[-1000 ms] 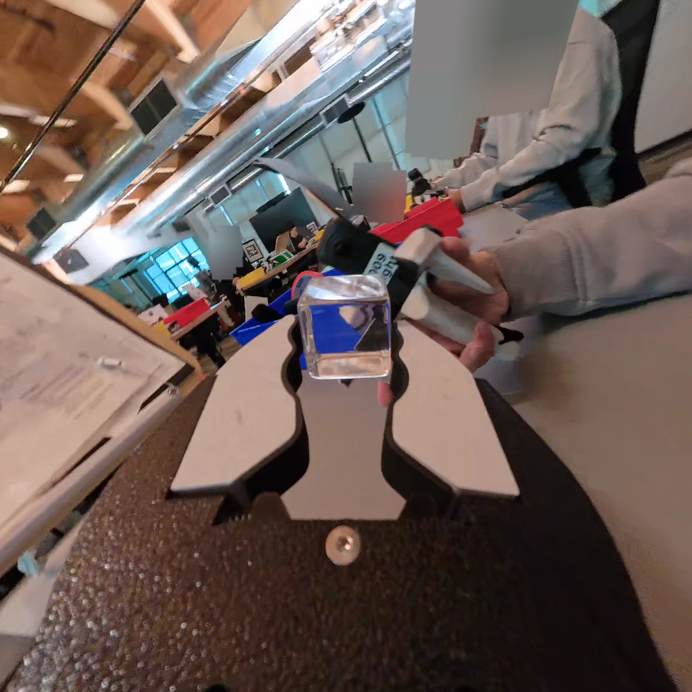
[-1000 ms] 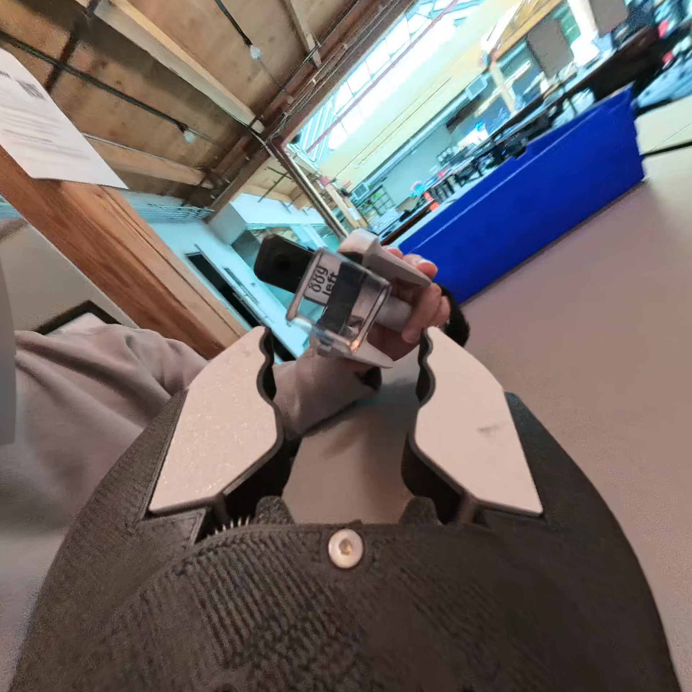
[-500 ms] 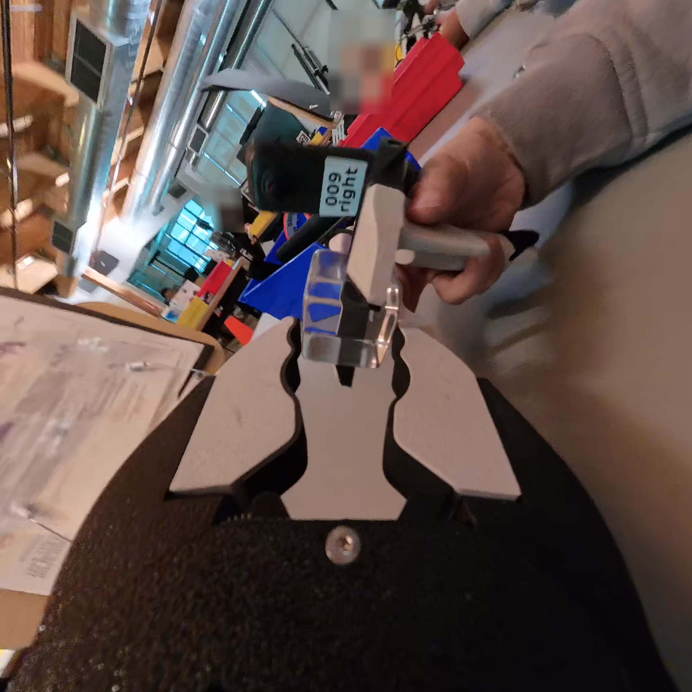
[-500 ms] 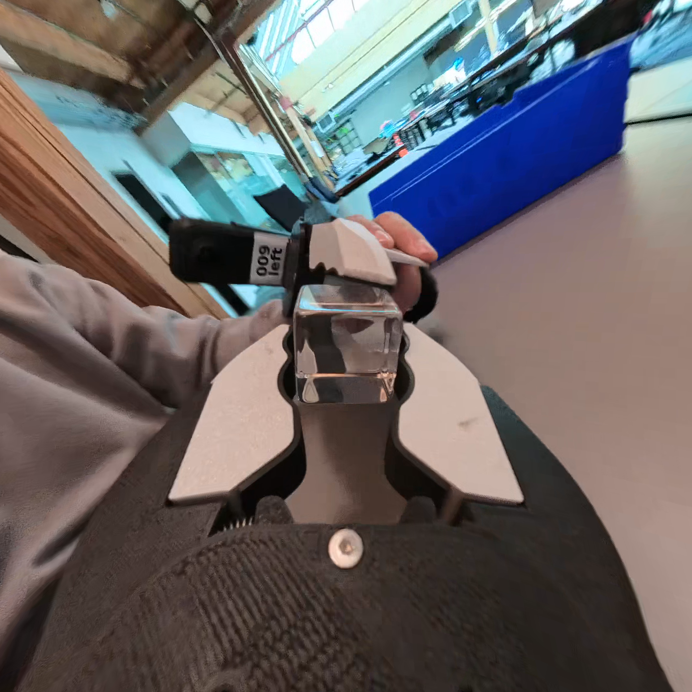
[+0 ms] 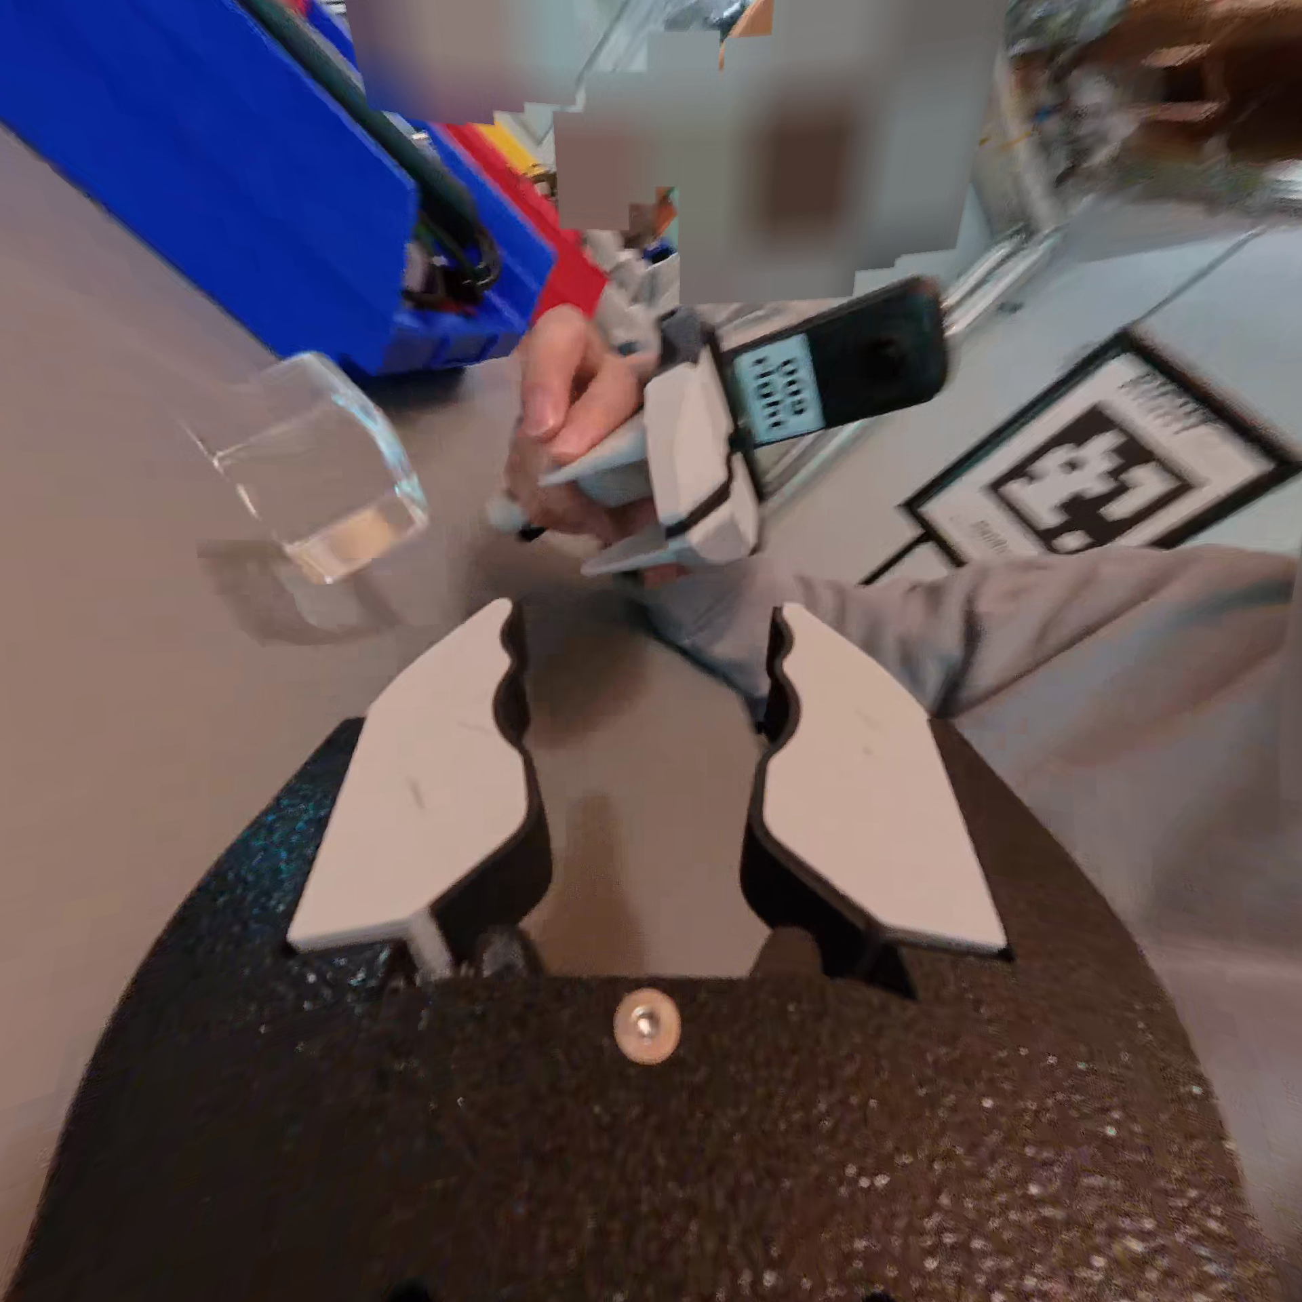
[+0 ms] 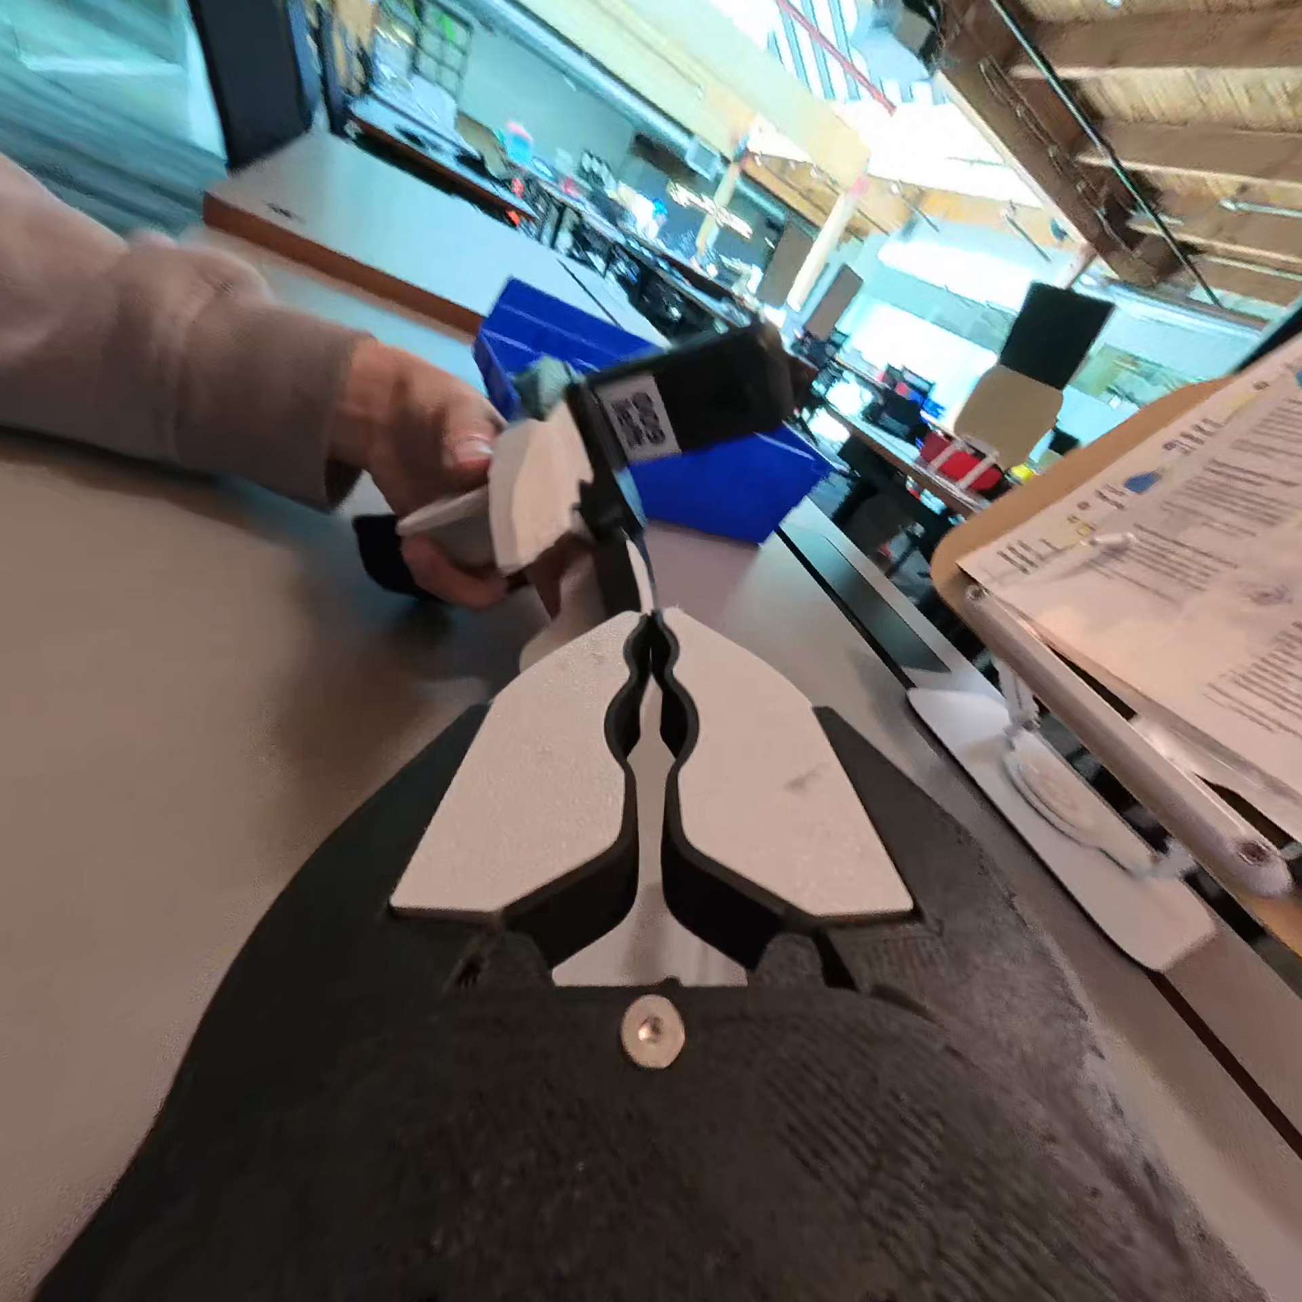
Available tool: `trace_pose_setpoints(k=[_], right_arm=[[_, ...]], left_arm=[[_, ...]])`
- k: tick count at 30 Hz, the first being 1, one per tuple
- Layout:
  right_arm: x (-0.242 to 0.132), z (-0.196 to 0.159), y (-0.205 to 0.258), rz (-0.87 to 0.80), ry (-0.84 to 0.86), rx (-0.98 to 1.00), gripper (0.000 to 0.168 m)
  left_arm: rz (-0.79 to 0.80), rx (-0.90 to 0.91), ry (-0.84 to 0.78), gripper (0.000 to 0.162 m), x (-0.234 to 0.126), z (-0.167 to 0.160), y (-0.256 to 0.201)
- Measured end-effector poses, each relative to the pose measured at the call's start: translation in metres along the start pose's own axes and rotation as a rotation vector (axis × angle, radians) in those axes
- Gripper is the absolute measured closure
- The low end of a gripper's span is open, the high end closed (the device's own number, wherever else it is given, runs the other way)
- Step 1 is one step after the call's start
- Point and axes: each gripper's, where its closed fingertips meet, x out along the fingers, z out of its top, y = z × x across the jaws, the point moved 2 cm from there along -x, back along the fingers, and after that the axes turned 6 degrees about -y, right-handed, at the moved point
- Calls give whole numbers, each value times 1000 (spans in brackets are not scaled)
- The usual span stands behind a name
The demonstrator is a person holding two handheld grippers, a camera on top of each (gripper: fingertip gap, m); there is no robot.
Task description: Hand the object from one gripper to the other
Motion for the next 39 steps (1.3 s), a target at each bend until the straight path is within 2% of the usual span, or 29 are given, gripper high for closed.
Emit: trace_pose_setpoints(k=[2,3,4,10,15,19,22,27,31,34,36,39], right_arm=[[-8,-8,-8,-13,52,25,167],[-12,-9,-13,-33,70,28,156],[-16,-10,-18,-57,83,37,148],[-22,-36,-33,-132,200,180,144],[-8,-48,-38,-281,261,156,124],[-3,-57,-49,-396,344,102,93],[-1,-70,-67,-523,428,177,74],[6,-108,-86,-614,608,326,81],[5,-136,-108,-691,735,349,87],[2,-156,-120,-704,835,395,96],[7,-159,-116,-636,830,443,120],[9,-156,-114,-567,834,364,121]], left_arm=[[97,73,13,88,-4,1,9],[108,91,-4,87,-7,4,10],[119,95,-26,89,-9,8,11],[151,68,-106,91,-19,18,21],[162,75,-142,90,-19,20,27],[180,150,-217,90,-22,29,30],[242,245,-324,89,-33,44,33],[544,534,-464,89,-66,69,36],[770,724,-416,90,-77,71,41],[797,739,-326,90,-69,64,47],[784,720,-300,90,-65,60,49],[738,653,-303,90,-63,59,48]])
